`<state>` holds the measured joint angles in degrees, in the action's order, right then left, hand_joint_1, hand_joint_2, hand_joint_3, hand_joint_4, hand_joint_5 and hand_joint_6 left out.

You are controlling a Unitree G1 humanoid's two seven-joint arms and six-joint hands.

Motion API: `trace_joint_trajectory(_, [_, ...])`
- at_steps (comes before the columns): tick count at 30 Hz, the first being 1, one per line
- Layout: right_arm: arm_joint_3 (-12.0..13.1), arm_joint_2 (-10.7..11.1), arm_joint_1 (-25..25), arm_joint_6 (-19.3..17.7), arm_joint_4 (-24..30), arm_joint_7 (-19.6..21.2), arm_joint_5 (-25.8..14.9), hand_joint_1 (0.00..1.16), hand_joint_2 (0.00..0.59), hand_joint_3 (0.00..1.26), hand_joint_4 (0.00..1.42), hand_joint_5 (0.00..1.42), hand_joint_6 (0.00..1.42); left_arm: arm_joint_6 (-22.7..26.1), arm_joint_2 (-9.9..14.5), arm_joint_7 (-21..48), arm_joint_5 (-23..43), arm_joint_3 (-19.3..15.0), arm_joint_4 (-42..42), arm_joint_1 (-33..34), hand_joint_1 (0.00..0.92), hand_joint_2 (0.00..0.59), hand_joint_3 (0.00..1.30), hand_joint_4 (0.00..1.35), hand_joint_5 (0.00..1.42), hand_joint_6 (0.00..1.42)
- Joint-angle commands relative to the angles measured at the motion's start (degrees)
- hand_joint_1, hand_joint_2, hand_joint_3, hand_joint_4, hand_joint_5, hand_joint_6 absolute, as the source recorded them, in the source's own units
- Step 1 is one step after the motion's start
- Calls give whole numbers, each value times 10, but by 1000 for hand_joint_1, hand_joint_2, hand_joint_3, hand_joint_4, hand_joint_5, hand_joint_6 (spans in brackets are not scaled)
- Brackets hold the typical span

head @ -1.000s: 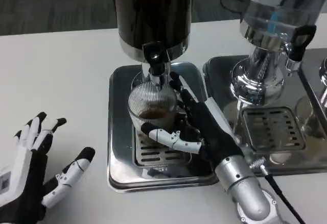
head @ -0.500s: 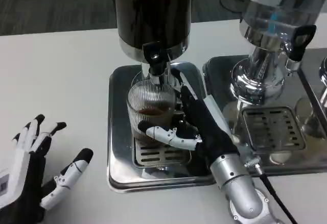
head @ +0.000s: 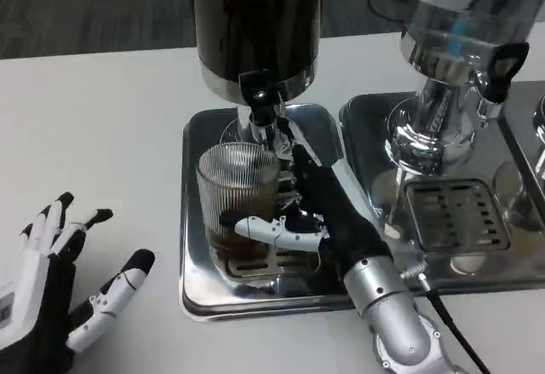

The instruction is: Grasp the cup under the faucet to collect the drink, then remove the cup.

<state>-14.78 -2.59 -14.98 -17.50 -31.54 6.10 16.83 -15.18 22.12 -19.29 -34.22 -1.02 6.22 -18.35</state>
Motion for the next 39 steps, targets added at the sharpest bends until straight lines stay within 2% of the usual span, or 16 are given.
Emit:
trace_joint_trajectory(1, [-2, -4, 9, 2, -9, 6, 2, 900, 156, 82, 340, 582, 956, 5, 3, 5, 5, -1, -6, -8, 0, 194, 262, 0, 0, 0])
trace_joint_trajectory(9, [0, -4, 17, -13, -5, 31, 10, 912, 159, 151, 378, 618, 1001, 1, 5, 5, 5, -1, -3, -6, 0, 194, 274, 0, 0, 0])
trace_joint_trajectory(22, [6, -8, 24, -38, -8, 53, 8, 942, 174, 263, 496, 768, 1209, -1, 5, 6, 5, 2, -1, -5, 0, 194, 281, 0, 0, 0])
trace_joint_trajectory(26, [6, -11, 27, -50, -8, 74, 16, 953, 172, 312, 542, 817, 1276, -2, 6, 6, 5, 2, 0, -4, 0, 194, 281, 0, 0, 0])
trace_joint_trajectory(29, [10, -10, 30, -56, -7, 78, 13, 958, 167, 339, 586, 867, 1315, -5, 7, 7, 5, 4, 1, -2, 0, 194, 207, 0, 0, 0])
trace_joint_trajectory(34, [18, -15, 35, -55, -10, 70, -4, 980, 151, 384, 627, 910, 1353, -10, 9, 9, 4, 8, 5, 3, 0, 195, 193, 0, 0, 0])
trace_joint_trajectory(36, [13, -11, 36, -59, -6, 78, 7, 980, 151, 391, 627, 912, 1366, -10, 10, 9, 2, 9, 6, 4, 0, 195, 191, 0, 0, 0])
trace_joint_trajectory(39, [16, -13, 36, -62, -6, 78, 1, 981, 150, 397, 641, 917, 1373, -9, 9, 11, 5, 10, 10, 7, 0, 194, 191, 0, 0, 0])
